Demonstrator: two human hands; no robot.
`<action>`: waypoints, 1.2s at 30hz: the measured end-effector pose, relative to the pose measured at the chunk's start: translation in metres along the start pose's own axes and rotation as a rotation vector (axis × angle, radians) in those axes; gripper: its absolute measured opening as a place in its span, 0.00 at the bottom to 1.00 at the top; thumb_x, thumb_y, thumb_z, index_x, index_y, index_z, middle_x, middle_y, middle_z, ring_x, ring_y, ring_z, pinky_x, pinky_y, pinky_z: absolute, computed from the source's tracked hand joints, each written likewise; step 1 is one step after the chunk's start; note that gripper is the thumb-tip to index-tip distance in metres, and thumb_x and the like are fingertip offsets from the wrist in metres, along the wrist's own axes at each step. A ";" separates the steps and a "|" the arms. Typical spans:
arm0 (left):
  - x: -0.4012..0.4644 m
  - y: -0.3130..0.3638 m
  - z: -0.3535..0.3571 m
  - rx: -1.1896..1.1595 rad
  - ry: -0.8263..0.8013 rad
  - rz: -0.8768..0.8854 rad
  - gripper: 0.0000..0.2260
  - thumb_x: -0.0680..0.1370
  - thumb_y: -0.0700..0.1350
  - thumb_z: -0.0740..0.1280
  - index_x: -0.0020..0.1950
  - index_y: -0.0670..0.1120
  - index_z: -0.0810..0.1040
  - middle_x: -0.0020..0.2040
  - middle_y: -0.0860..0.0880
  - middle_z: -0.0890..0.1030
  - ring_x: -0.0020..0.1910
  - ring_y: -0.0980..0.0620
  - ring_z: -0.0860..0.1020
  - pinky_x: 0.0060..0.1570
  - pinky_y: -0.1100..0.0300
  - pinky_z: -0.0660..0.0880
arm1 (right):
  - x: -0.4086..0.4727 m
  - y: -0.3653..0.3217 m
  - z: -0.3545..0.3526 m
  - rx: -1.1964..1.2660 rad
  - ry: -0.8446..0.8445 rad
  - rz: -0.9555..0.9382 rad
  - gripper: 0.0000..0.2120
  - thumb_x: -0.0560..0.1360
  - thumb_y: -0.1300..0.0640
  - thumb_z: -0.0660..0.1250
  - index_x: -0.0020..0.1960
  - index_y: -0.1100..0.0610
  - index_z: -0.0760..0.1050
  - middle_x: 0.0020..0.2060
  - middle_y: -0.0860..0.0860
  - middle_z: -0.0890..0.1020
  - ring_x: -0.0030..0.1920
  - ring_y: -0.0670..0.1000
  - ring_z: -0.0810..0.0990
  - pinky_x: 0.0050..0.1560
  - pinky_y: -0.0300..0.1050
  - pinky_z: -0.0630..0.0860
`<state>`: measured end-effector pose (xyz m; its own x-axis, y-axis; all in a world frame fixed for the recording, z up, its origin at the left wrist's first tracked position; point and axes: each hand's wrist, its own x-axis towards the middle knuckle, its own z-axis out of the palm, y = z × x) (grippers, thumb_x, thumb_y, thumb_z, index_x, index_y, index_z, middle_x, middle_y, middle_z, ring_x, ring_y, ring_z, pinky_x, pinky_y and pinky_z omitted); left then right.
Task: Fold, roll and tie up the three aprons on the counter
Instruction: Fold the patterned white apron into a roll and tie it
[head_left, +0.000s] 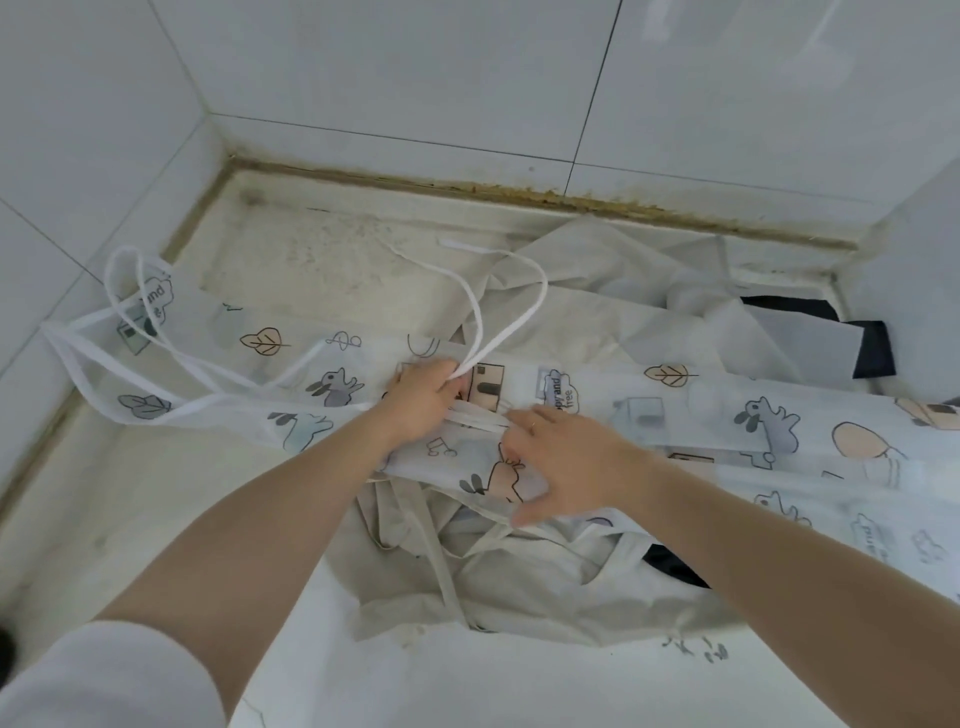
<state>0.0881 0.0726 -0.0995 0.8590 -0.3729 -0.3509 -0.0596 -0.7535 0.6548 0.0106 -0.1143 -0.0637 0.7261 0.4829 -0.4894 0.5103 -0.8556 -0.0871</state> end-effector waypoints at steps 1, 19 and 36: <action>-0.002 0.002 -0.003 -0.081 -0.024 -0.008 0.09 0.82 0.44 0.55 0.46 0.43 0.71 0.38 0.49 0.70 0.40 0.50 0.69 0.41 0.57 0.63 | 0.000 -0.004 0.001 -0.089 -0.054 -0.001 0.37 0.70 0.34 0.64 0.69 0.56 0.62 0.74 0.56 0.58 0.72 0.59 0.61 0.66 0.54 0.67; 0.001 0.027 -0.071 0.627 -0.349 0.122 0.09 0.80 0.46 0.60 0.54 0.42 0.72 0.54 0.43 0.75 0.47 0.48 0.70 0.43 0.60 0.62 | 0.038 0.043 -0.050 0.452 -0.159 0.443 0.15 0.81 0.50 0.53 0.53 0.58 0.74 0.44 0.53 0.77 0.42 0.51 0.74 0.41 0.43 0.67; -0.014 -0.034 -0.086 0.648 -0.325 0.025 0.05 0.71 0.49 0.68 0.37 0.50 0.76 0.48 0.45 0.75 0.46 0.47 0.68 0.44 0.56 0.65 | 0.056 -0.006 -0.051 0.234 -0.039 0.223 0.16 0.73 0.53 0.64 0.60 0.54 0.69 0.51 0.50 0.74 0.53 0.54 0.75 0.48 0.44 0.69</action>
<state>0.1212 0.1502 -0.0597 0.6647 -0.4603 -0.5884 -0.4532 -0.8746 0.1723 0.0712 -0.0730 -0.0465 0.7874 0.2748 -0.5517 0.2171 -0.9614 -0.1691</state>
